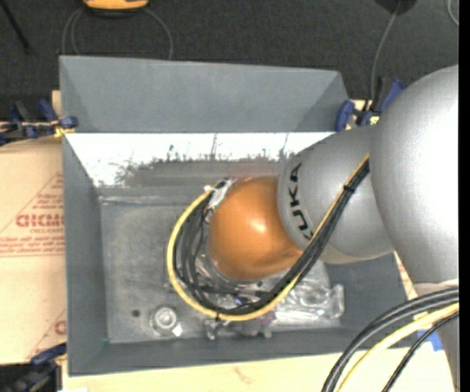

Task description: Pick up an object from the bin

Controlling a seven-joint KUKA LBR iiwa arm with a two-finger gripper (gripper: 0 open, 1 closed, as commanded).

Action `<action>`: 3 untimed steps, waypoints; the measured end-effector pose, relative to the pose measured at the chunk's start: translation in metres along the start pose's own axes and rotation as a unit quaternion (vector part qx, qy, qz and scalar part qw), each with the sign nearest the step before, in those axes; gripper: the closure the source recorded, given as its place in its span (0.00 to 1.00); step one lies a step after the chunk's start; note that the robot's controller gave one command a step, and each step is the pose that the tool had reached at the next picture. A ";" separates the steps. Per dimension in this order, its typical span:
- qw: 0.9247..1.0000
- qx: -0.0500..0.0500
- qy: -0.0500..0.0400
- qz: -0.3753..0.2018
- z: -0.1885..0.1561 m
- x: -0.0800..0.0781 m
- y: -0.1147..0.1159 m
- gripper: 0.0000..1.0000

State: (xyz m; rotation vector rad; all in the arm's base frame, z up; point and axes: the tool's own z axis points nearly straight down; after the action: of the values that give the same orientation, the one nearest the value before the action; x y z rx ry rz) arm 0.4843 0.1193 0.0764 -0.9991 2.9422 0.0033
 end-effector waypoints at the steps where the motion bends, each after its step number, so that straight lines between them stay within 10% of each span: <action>1: 0.992 -0.002 0.009 -0.126 0.003 -0.056 0.069 0.00; 2: 0.992 -0.004 0.006 -0.123 0.002 -0.057 0.070 1.00; 3: 0.993 -0.006 0.013 -0.119 -0.007 -0.059 0.069 1.00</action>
Offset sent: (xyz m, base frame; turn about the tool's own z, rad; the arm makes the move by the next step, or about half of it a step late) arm -0.0033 0.0885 -0.0064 -0.2553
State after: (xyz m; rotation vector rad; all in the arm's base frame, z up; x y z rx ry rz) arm 0.4887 0.2095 0.0844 -1.3550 2.8280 0.0001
